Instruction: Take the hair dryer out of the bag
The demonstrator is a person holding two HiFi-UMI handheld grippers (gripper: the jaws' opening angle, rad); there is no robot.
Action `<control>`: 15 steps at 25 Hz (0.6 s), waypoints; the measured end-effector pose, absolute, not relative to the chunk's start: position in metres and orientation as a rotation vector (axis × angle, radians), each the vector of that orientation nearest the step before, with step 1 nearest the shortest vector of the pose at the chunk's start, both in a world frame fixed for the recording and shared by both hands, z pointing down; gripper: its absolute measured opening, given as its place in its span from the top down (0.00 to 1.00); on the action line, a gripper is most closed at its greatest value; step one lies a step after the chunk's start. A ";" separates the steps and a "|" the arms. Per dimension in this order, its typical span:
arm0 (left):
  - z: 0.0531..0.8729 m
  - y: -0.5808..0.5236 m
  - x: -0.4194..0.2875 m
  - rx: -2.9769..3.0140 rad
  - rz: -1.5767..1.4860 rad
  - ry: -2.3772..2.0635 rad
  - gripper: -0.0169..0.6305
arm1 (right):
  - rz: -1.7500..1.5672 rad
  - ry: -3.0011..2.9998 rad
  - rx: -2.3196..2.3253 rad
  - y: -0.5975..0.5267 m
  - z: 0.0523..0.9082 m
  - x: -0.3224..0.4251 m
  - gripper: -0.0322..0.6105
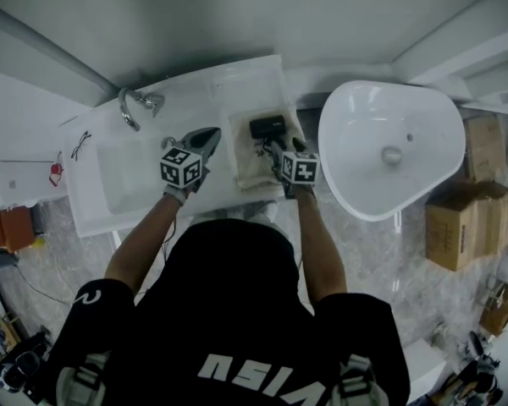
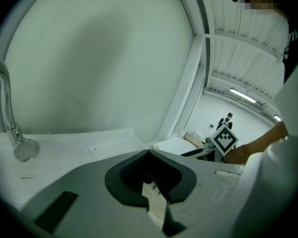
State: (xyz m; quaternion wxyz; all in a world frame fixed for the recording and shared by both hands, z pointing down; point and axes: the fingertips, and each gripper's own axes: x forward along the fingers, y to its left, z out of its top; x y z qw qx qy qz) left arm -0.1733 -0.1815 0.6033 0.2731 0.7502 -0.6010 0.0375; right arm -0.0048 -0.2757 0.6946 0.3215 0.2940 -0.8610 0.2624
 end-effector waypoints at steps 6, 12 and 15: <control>0.580 -0.192 -0.169 2.062 0.082 -1.631 0.98 | 0.482 -2.443 0.843 -0.296 0.612 -0.015 0.71; 0.538 -0.209 -0.161 2.154 0.060 -1.666 0.98 | 0.340 -2.571 0.945 -0.307 0.531 -0.016 0.95; 0.516 -0.213 -0.158 2.195 0.047 -1.703 0.98 | 0.322 -2.625 0.927 -0.301 0.504 -0.017 0.96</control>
